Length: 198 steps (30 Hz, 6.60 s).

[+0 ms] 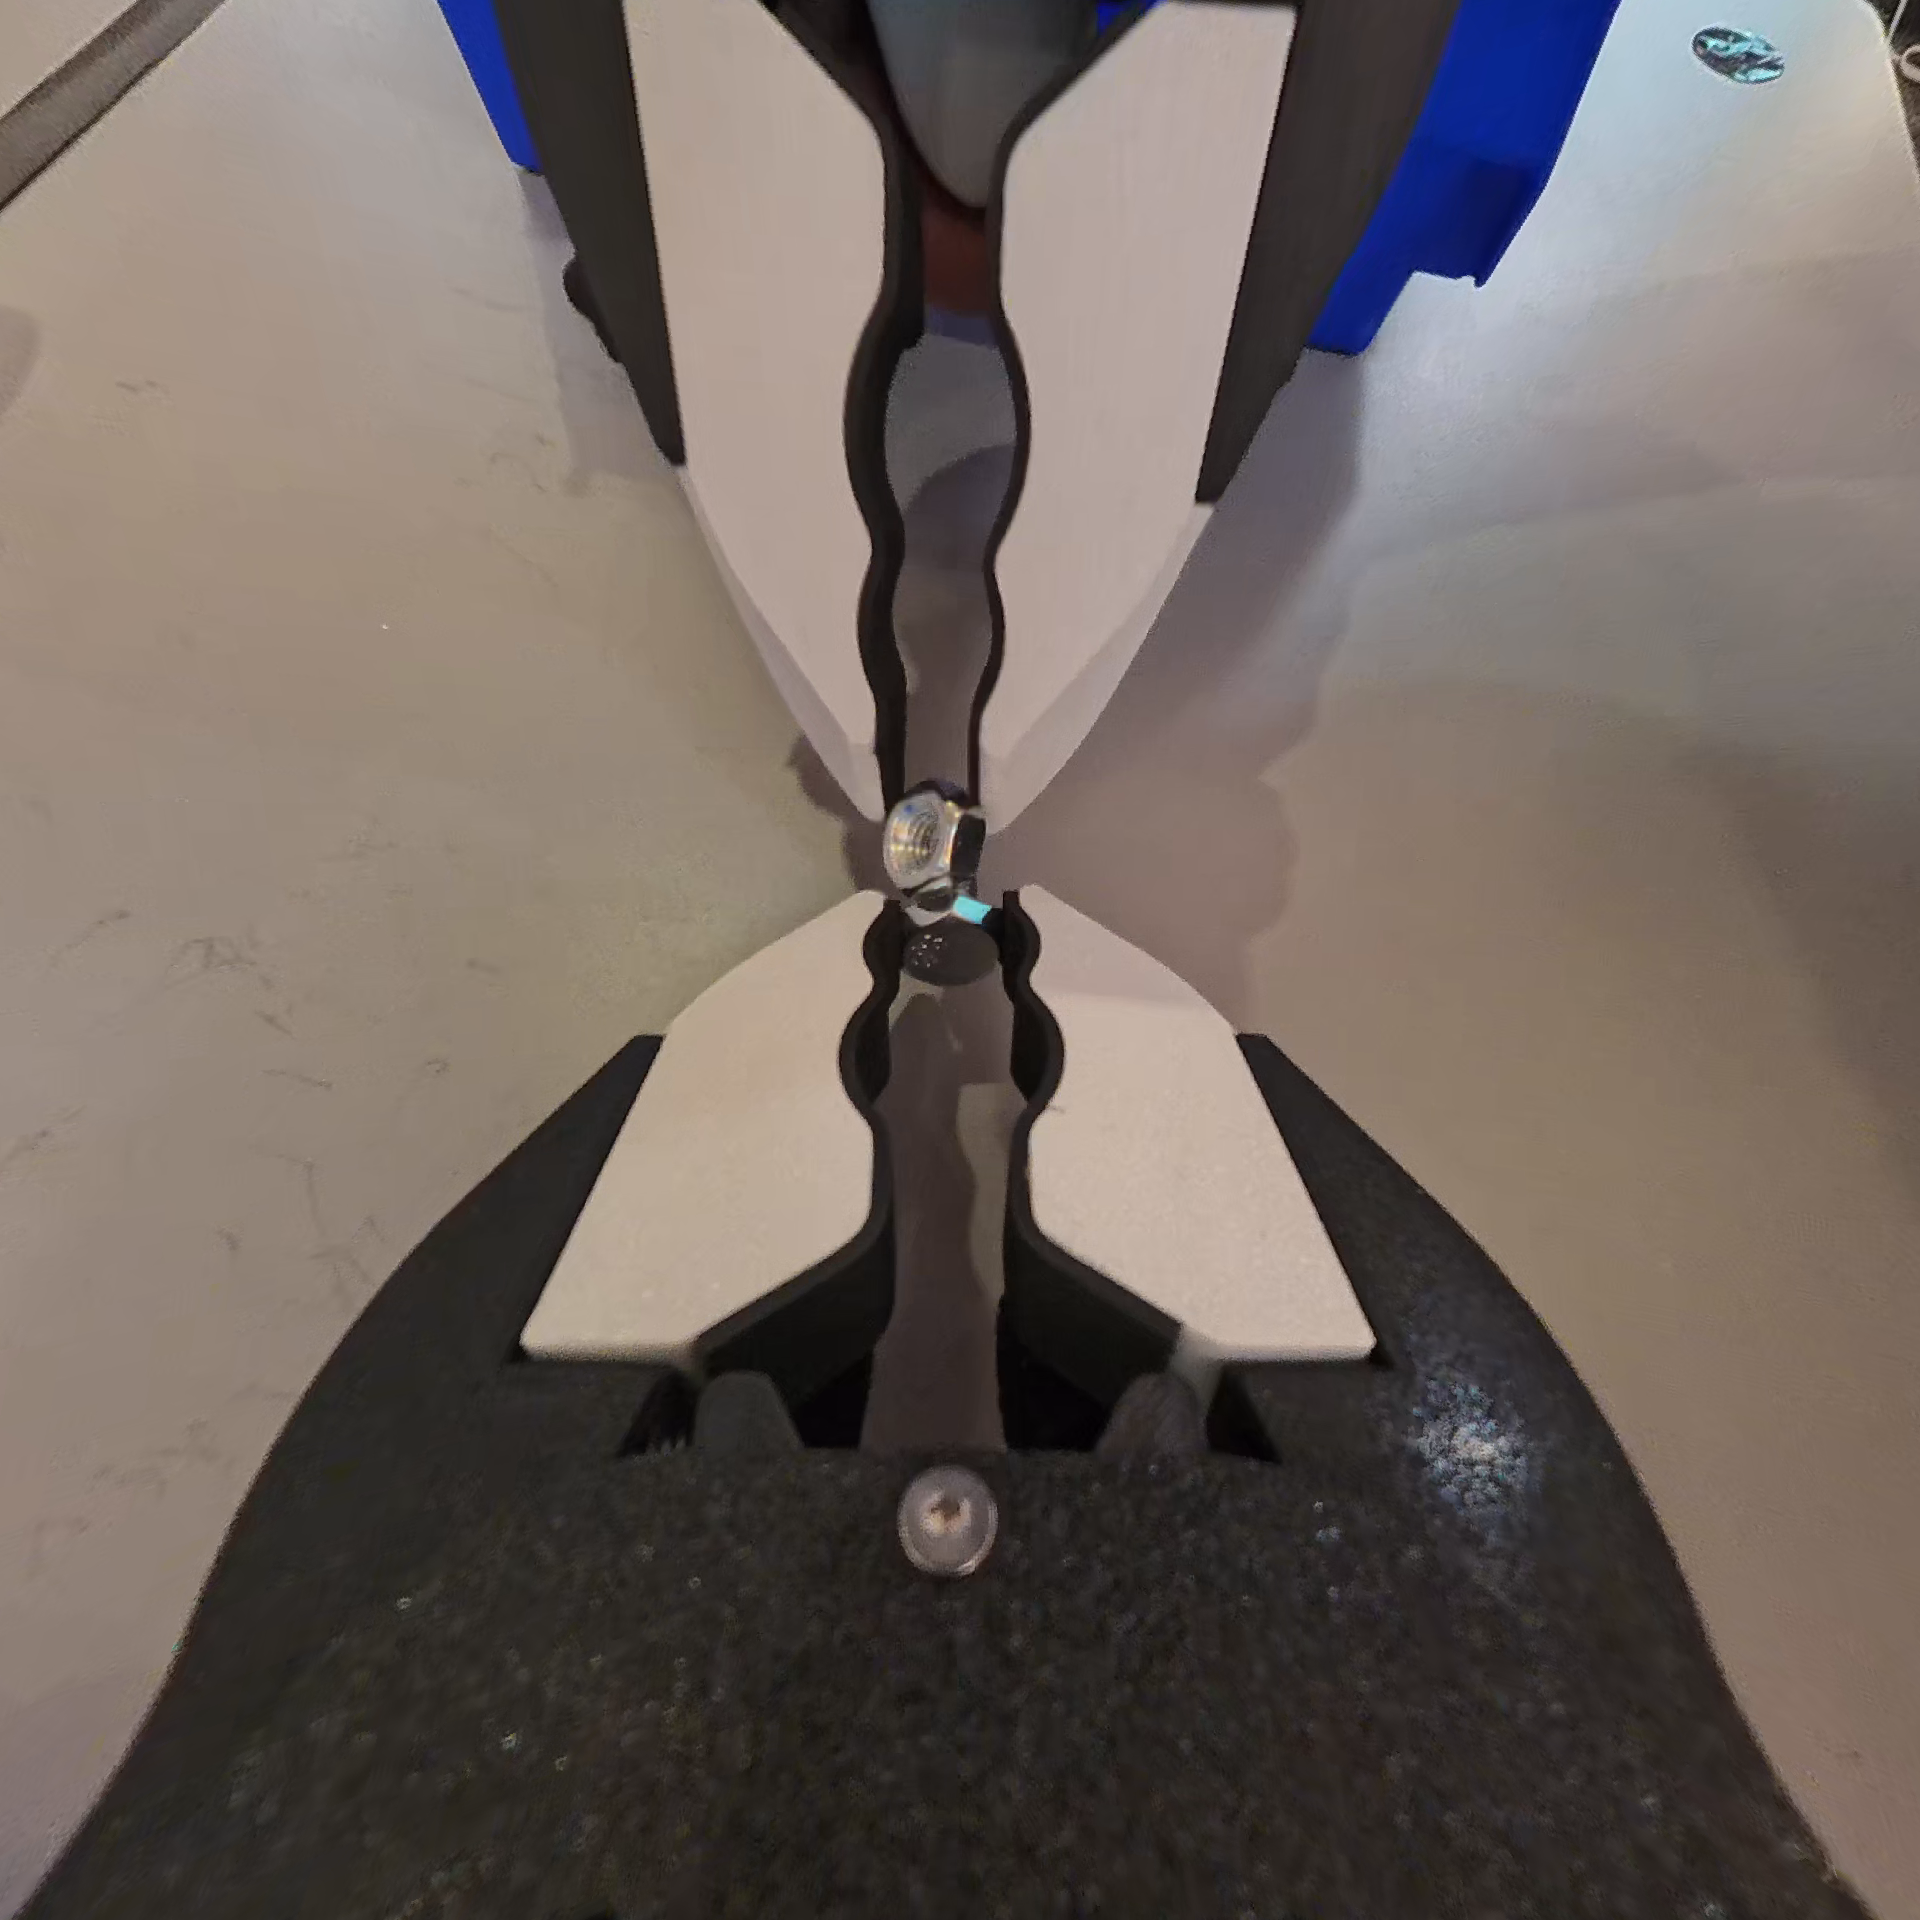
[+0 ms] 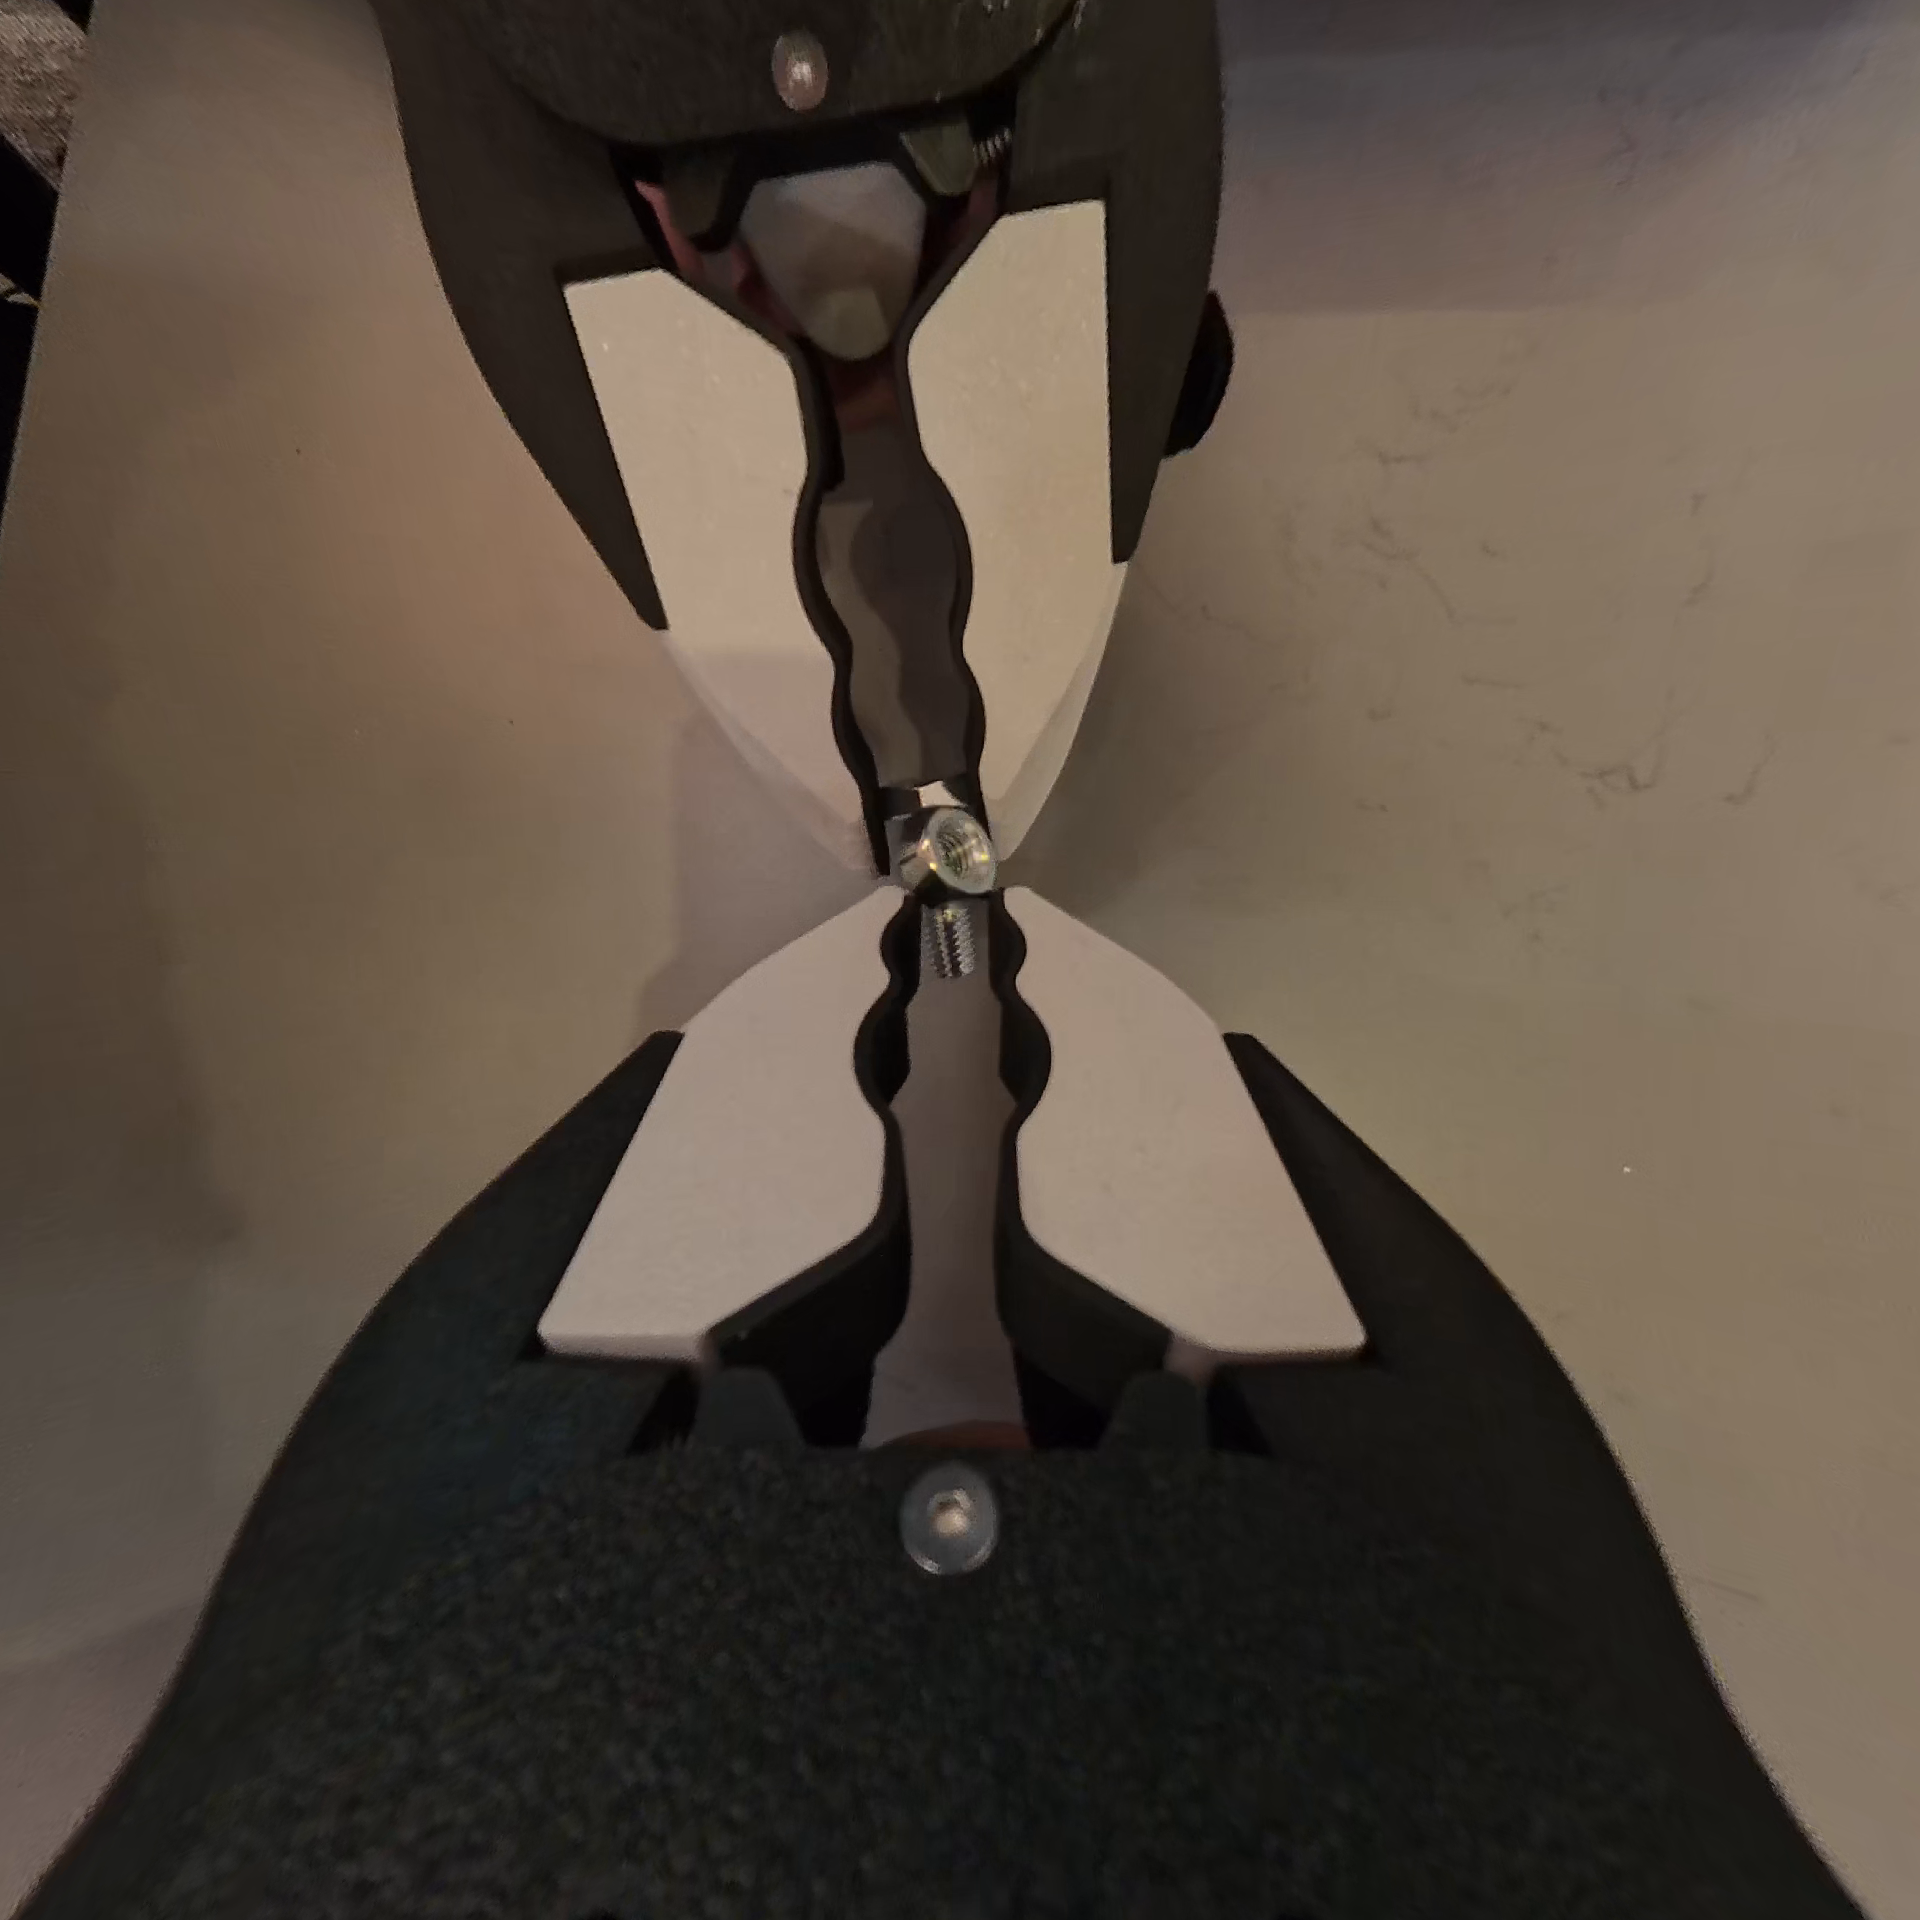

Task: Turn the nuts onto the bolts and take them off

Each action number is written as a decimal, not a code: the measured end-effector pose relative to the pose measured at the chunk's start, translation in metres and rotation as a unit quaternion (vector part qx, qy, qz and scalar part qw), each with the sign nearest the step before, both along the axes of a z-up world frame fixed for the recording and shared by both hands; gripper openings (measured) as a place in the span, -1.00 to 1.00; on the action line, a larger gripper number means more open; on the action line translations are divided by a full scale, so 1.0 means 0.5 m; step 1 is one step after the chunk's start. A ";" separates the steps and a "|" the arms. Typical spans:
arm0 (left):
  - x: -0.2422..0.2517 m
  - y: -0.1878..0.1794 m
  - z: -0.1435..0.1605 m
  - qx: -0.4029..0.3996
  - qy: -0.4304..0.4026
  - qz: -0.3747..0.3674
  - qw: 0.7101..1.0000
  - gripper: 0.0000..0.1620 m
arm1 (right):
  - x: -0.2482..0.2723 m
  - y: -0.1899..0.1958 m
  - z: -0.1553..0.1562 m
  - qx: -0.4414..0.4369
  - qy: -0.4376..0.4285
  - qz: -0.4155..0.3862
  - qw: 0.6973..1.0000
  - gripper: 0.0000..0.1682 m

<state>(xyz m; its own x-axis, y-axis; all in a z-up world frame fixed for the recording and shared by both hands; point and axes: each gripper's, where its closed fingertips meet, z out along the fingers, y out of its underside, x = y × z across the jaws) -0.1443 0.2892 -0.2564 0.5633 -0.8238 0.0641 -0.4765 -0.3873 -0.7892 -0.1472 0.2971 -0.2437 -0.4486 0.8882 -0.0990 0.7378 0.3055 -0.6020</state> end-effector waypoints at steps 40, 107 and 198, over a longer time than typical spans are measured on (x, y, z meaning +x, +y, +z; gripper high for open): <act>-0.061 -0.019 0.183 0.154 -0.297 0.071 0.940 -0.79 | 0.067 0.289 -0.003 0.257 -0.166 -0.057 0.950 -0.60; -0.022 -0.030 0.400 -0.003 -0.471 0.013 0.882 -0.80 | -0.041 -0.116 0.166 -0.165 0.187 -0.147 0.957 -0.80; -1.173 -1.086 -0.314 0.039 -0.165 0.751 0.638 -0.42 | 0.038 0.010 0.063 -0.158 0.313 -0.465 0.813 -0.80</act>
<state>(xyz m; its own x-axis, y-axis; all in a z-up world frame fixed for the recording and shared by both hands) -0.7307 -0.2537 -0.4135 0.6869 0.6227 0.3747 0.5833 -0.1650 -0.7953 -0.1282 0.3022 -0.2122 0.3525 0.8462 -0.3996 0.0793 -0.4524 -0.8883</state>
